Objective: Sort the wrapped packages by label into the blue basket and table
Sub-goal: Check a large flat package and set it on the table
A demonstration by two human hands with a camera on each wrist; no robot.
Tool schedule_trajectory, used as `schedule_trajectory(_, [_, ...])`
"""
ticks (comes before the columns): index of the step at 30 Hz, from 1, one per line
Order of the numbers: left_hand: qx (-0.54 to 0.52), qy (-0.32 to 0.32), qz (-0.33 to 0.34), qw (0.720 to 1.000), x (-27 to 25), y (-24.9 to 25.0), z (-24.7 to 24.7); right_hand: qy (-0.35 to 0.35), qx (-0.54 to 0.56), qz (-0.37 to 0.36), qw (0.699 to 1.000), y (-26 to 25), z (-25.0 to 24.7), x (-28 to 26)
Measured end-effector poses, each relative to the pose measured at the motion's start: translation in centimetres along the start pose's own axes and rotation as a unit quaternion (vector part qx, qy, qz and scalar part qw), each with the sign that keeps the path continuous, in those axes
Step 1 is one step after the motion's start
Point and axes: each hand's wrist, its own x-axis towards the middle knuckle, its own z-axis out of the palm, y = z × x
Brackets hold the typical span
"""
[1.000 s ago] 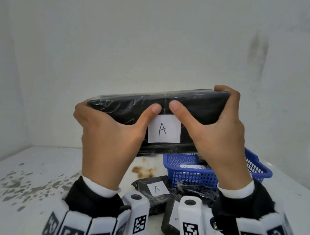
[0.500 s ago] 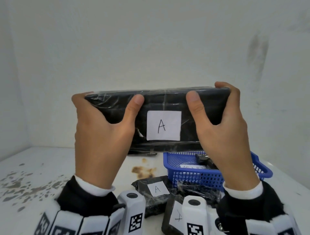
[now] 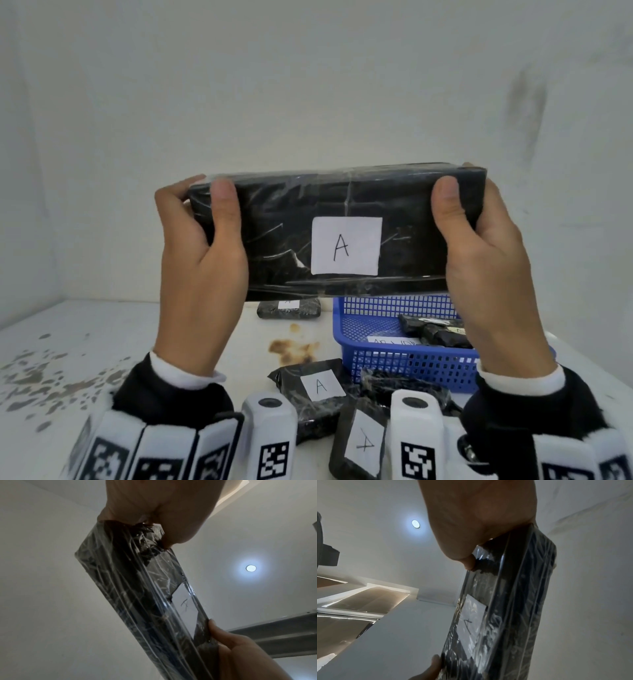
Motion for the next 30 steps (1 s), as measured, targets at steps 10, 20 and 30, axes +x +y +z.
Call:
schedule_trajectory(10, [-0.046, -0.067, -0.094, 0.992, 0.5, 0.1, -0.5, -0.142, -0.109, 0.158, 0.971, 0.5, -0.6, 0.5])
schedule_trajectory(20, [-0.073, -0.127, -0.131, 0.981, 1.3, -0.2, -1.4, -0.034, 0.129, 0.12, 0.984, 0.5, -1.3, 1.1])
schedule_trajectory(30, [-0.063, -0.074, -0.117, 0.988, 0.9, 0.5, -1.5, 0.002, 0.053, 0.004, 0.999, 0.1, -0.6, 0.5])
